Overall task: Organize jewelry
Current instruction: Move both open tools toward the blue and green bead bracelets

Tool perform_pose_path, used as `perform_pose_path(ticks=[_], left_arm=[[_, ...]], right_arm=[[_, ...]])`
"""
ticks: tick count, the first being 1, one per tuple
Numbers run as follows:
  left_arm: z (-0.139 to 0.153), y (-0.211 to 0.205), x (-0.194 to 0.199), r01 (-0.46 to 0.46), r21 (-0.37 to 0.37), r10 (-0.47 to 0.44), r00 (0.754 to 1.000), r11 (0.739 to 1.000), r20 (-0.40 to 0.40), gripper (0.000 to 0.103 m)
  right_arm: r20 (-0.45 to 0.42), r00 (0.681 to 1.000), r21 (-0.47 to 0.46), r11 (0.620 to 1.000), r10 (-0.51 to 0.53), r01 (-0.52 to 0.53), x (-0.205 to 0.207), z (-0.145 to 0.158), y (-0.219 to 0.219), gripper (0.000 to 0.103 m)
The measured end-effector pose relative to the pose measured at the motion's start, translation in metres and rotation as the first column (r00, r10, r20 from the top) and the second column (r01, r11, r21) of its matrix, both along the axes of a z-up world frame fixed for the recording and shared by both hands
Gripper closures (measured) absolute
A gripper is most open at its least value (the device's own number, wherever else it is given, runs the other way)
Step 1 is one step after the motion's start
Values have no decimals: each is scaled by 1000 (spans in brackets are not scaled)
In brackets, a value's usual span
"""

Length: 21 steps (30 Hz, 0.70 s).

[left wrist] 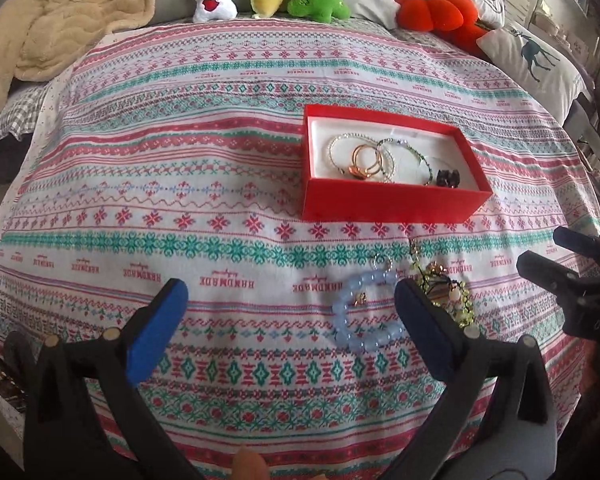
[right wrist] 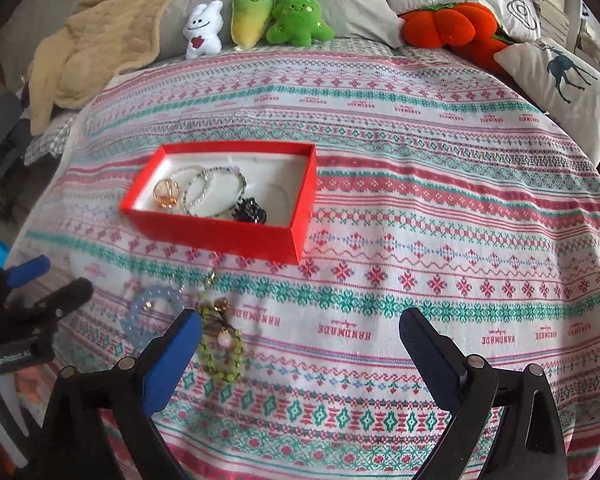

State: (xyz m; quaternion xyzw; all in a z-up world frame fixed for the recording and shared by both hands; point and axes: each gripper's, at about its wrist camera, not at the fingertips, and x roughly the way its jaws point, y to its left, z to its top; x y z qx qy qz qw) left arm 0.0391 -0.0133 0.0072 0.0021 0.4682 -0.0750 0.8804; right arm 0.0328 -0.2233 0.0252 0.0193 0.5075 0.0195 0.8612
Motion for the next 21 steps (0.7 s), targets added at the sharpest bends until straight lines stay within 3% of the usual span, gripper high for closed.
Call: perform_pose_path(ticks=[11,21], left_arm=[[-35,7,-9,38,-24,-40,997,999,-62,0],[-56,-9,-4,66,96,-59,996,993,-71,0]], right_arm=[[-57,994,-53,994,90,-93,-12,-35,16,3],[-90,990,-90,989,112,-120,-11,-57,29,3]])
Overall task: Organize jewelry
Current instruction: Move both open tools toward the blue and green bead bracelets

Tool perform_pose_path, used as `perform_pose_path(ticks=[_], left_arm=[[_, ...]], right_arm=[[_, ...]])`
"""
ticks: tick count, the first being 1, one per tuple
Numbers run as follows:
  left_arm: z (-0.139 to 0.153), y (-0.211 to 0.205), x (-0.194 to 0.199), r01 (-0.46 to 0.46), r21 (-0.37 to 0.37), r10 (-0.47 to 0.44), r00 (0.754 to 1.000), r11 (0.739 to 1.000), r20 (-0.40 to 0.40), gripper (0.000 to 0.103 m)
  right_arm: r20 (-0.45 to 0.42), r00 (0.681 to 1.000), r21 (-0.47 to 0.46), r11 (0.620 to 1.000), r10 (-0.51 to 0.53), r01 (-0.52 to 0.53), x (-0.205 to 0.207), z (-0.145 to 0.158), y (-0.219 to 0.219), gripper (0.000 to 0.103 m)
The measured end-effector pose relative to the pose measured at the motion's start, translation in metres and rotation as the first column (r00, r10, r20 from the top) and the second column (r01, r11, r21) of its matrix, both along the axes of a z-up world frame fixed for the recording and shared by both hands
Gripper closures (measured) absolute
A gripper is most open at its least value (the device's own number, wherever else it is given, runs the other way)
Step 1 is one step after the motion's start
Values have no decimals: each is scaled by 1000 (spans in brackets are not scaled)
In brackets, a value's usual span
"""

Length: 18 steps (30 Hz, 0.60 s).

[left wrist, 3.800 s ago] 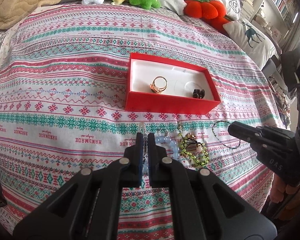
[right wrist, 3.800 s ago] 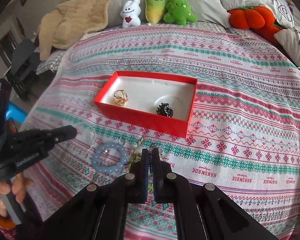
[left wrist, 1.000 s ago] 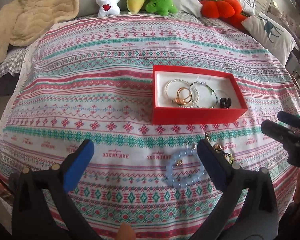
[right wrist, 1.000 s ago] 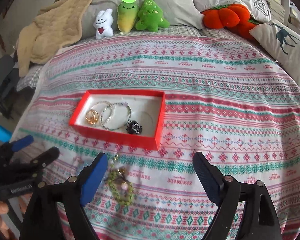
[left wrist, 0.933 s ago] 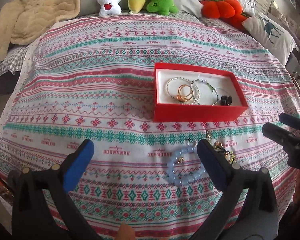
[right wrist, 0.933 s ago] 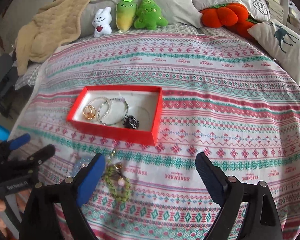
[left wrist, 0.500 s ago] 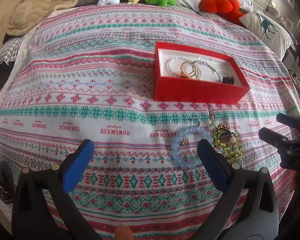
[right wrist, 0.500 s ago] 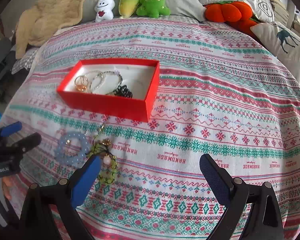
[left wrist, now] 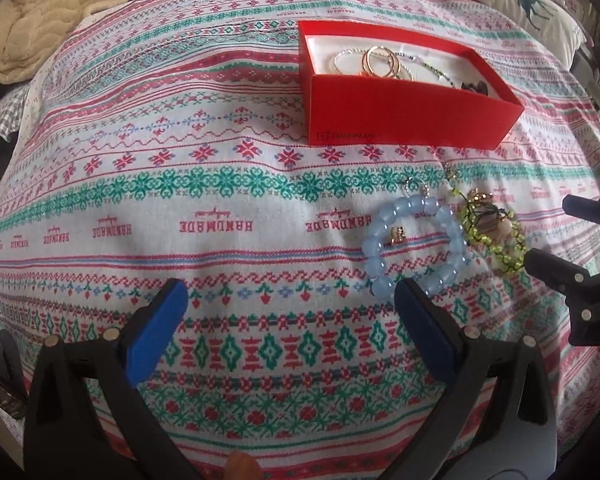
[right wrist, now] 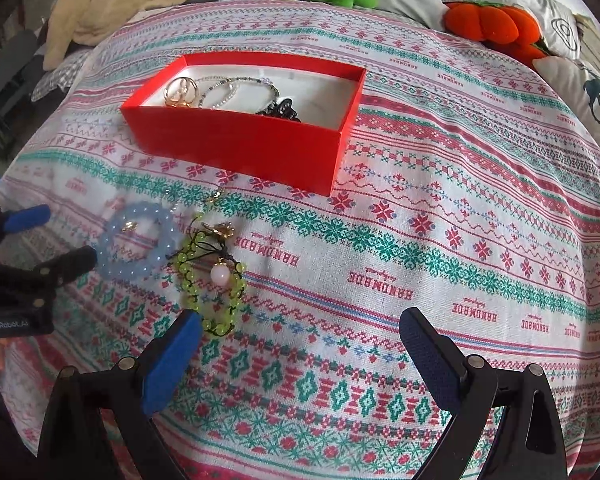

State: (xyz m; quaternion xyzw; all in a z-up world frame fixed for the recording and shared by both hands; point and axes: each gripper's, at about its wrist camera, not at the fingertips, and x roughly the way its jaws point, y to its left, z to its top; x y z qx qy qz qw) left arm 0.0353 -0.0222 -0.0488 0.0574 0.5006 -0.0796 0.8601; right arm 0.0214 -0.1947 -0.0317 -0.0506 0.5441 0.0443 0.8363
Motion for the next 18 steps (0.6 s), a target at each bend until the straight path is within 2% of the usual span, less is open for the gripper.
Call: perform_pose_path(ticks=[3,5,6,9,14,18], left_arm=[[-1,-2,4,-12,11,11,999,1000,34,0],[-6,-4,7,-15,15,15,1000,1000,27,0],[-10,-5,10,-12,35,11,1000,999,13,0],[-12,-13,4,2,89,-7,999,996,52,0],[-13,-10,4,-14,49,12,999,999,37,0],[-14,-11,3,-21,49,19,998,999,53,0]], right_arm=[[-15,1000,-8,1000,-8,8,5,-9,1,3],[-19,1000,-5,1000,-7,7,6,-14,3,3],[-20,1000,1,1000,-6,6,7,-16,4,3],[-27,999,26,999,-34,34,11,-20,0,2],[-33,998,40,998,-53,55,16,-20,-4,1],[-25,999,34,998,-46,47,22,-24,-4,0]])
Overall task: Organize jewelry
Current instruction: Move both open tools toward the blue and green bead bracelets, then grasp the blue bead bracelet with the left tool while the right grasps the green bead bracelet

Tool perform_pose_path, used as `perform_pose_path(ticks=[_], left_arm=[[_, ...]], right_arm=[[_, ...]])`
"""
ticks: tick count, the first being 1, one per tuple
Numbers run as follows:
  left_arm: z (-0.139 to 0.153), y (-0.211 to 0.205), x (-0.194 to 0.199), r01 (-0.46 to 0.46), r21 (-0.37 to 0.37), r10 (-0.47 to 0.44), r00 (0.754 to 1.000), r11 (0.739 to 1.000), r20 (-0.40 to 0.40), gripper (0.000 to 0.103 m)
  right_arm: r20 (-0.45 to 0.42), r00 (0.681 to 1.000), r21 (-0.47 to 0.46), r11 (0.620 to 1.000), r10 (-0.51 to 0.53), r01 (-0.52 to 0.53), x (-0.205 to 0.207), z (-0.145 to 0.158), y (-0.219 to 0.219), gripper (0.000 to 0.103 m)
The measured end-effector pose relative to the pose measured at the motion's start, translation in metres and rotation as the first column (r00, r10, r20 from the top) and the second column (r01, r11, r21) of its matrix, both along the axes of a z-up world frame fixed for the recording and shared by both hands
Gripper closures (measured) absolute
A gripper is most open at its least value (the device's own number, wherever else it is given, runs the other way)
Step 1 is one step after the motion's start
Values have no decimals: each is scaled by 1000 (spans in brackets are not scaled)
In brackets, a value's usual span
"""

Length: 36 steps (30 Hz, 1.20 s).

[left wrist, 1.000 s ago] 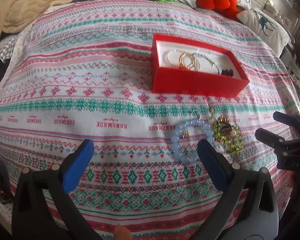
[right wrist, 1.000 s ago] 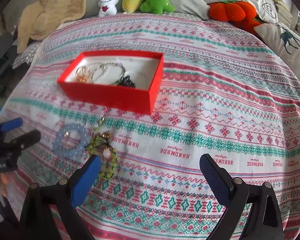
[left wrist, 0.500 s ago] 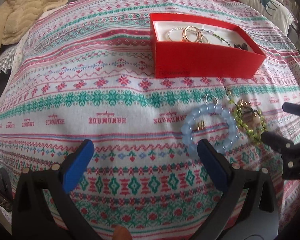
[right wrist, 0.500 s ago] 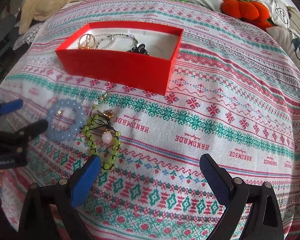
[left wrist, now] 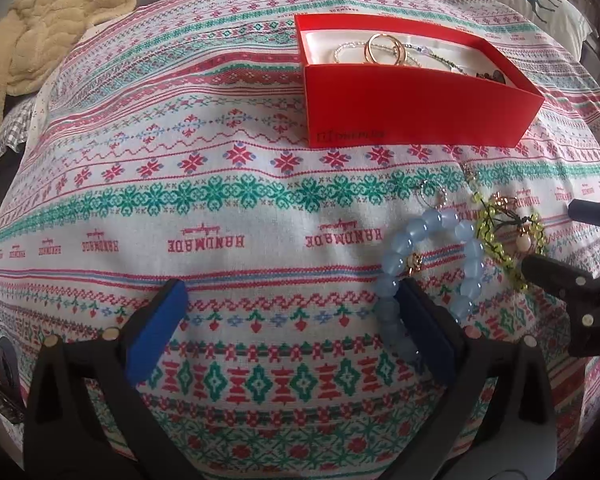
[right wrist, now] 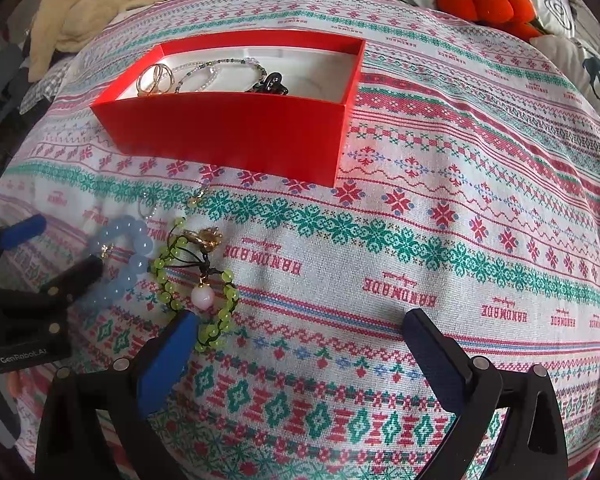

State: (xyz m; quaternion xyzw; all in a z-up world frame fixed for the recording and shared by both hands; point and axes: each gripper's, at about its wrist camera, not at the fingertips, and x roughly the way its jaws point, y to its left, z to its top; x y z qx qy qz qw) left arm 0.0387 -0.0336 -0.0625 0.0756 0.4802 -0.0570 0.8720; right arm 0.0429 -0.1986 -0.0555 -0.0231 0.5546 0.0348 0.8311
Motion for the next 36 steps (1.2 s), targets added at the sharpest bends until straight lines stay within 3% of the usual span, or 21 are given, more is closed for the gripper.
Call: perform_pose_path(ticks=[10,13,15,19,21,27,29,33,35,36], left_arm=[[-3,2,-11,-53,-22,55,995,998,79,0],[-2,0,-14,-81,-26,83,994,996,71,0],[-1,-1,-15,-81,-24,82,995,996,61,0],[2,-1,-15,-63,-29,63,998,998,17,1],[5,-3,-13,-48,-26,48,999,999,-4,5],[14,-10,-11,23,-13,-23,999,1000,-49,30],[16,-13,-12,45,-17,-45,997,999,-61,44],[19,-17,-12,72,-32,-74,993,997,-87,64],[21,-16,-11,77,-45,-81,992,996,-100,83],[21,-15,-11,77,-55,-83,991,996,-108,87]], right_arm=[[2,1000,-20,1000,7,-7,-3,-6,5,0],[22,1000,-27,1000,16,-16,-4,-5,9,1],[33,999,-23,999,26,-25,-4,-4,10,6],[72,995,-29,997,69,-67,-6,3,20,31],[77,992,-41,995,99,-96,-6,4,26,39],[79,987,-29,990,143,-141,-1,10,35,68],[74,986,-16,989,151,-150,1,12,35,85],[52,987,43,987,153,-155,4,14,28,95],[48,988,67,986,148,-151,3,16,26,97],[48,988,78,986,146,-149,3,17,25,97]])
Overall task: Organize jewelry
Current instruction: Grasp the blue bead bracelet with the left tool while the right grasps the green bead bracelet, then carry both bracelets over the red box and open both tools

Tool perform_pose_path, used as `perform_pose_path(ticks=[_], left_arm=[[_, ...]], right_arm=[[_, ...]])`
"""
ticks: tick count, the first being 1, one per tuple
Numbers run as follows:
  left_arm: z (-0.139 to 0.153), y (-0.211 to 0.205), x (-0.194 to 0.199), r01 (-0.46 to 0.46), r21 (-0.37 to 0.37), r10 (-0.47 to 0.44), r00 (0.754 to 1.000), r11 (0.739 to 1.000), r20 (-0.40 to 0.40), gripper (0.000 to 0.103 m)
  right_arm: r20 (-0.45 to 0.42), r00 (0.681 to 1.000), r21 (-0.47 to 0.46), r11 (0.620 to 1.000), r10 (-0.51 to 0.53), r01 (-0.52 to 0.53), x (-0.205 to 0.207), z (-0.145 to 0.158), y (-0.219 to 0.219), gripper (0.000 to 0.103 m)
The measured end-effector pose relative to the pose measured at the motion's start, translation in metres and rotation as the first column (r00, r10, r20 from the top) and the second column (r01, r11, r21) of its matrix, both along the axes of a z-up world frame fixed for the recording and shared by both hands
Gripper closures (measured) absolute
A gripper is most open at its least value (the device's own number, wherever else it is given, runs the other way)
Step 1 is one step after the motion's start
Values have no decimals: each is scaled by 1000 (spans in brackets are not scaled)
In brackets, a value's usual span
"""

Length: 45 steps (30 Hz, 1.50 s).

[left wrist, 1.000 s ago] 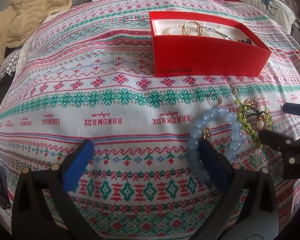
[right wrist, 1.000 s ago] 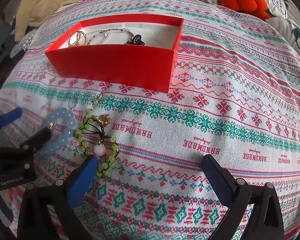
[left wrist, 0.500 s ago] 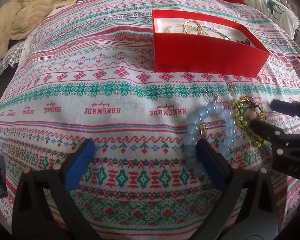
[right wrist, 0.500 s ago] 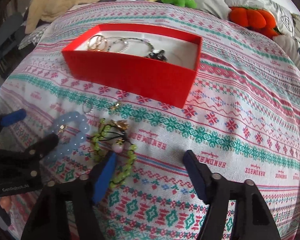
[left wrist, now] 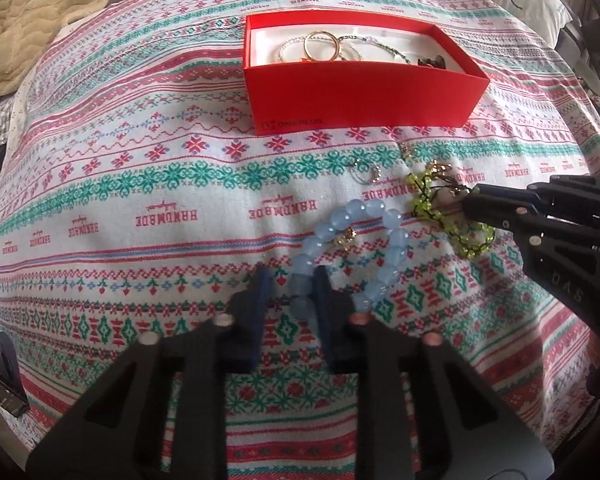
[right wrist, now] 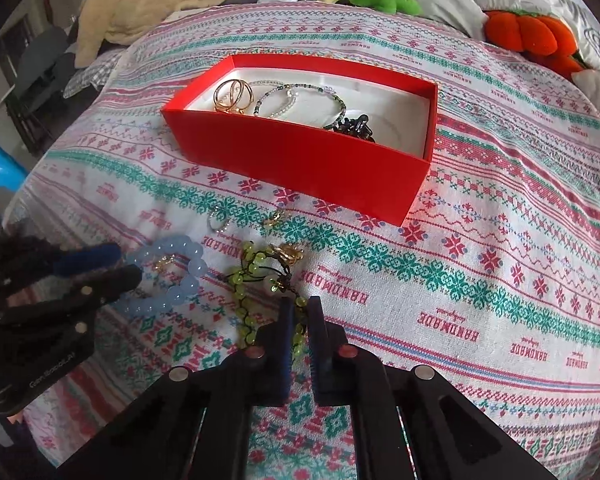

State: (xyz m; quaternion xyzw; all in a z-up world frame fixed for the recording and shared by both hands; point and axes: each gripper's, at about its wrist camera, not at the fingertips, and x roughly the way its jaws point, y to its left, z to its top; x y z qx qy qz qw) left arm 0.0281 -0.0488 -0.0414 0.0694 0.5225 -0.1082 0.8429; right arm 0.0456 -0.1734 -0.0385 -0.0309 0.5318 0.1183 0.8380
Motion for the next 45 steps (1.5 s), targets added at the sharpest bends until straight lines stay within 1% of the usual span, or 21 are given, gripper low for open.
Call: perform_pose_path(ticks=[1,3,7,12,16,24,31,39,45], left_arm=[[1,1,1,-4,-8,4,1000,1000,-7,90],[2,3,0,-8,-26,8,1000,1000,-16,90],[9,12,-1,-27,-89,23,999,996,-38,90],[21,18,-4,-26,-130,24,1000,991,-21,90],[30,18,-6,-24,-160,23,1000,987,-13,90],[50,17,-6,-2,-209,4,1000,978,9,90],[73,10,0,10,-235,3,998,972,56,90],[97,6,9,12,-263,16,994,965,105,90],[109,2,23,6,-291,28,993,957,112,90]], right_arm=[[-2,1000,11,1000,-1,1,-1,1,-1,97],[-3,1000,30,1000,1,-1,-3,5,-2,97],[11,1000,65,998,6,-7,-8,17,-4,97],[48,999,106,994,14,-19,-16,37,-6,97],[48,999,106,994,7,-12,-18,47,-7,97],[78,997,123,992,2,-12,-22,67,-9,97],[118,993,149,989,-16,-2,-20,87,-12,97],[146,988,166,986,-38,13,-12,101,-18,97],[166,984,178,983,-69,39,-3,110,-23,97]])
